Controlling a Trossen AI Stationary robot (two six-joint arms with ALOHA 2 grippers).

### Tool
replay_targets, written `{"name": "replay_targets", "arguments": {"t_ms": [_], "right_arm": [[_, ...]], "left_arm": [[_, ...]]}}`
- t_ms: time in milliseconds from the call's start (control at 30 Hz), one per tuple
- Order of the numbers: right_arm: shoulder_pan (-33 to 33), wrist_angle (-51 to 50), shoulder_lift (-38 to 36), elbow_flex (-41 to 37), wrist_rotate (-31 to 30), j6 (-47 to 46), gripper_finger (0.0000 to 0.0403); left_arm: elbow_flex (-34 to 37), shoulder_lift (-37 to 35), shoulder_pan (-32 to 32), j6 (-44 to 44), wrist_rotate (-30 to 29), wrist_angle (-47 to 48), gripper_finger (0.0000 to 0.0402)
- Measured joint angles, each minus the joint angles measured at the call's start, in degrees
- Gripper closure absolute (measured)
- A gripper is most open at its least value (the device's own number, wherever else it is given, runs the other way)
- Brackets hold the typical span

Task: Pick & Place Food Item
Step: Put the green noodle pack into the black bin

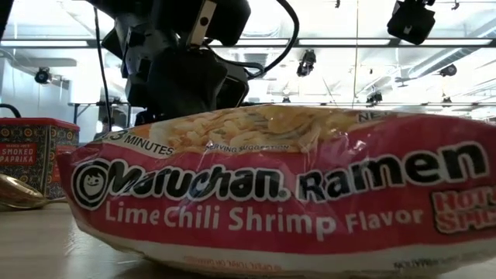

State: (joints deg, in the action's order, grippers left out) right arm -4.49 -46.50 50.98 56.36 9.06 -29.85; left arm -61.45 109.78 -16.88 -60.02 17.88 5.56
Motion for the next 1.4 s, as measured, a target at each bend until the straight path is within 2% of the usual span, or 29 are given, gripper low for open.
{"name": "replay_targets", "arguments": {"t_ms": [867,1000,1167,1400], "right_arm": [[0.0,-0.1,0.0,0.1,0.4,-0.2,0.0184],[0.0,0.0,0.0,0.6,0.4,-0.2,0.0184],[0.0,0.0,0.0,1.0,0.4,-0.2,0.0184],[0.0,-0.3,0.0,1.4,0.4,-0.2,0.0184]], "left_arm": [[0.0,1.1,0.0,1.6,-0.4,-0.4,0.0283],[0.0,1.2,0.0,1.9,-0.3,-0.6,0.0313],[0.0,1.2,0.0,3.1,1.1,-0.6,0.0392],[0.0,1.0,0.0,3.2,1.3,-0.6,0.0400]]}}
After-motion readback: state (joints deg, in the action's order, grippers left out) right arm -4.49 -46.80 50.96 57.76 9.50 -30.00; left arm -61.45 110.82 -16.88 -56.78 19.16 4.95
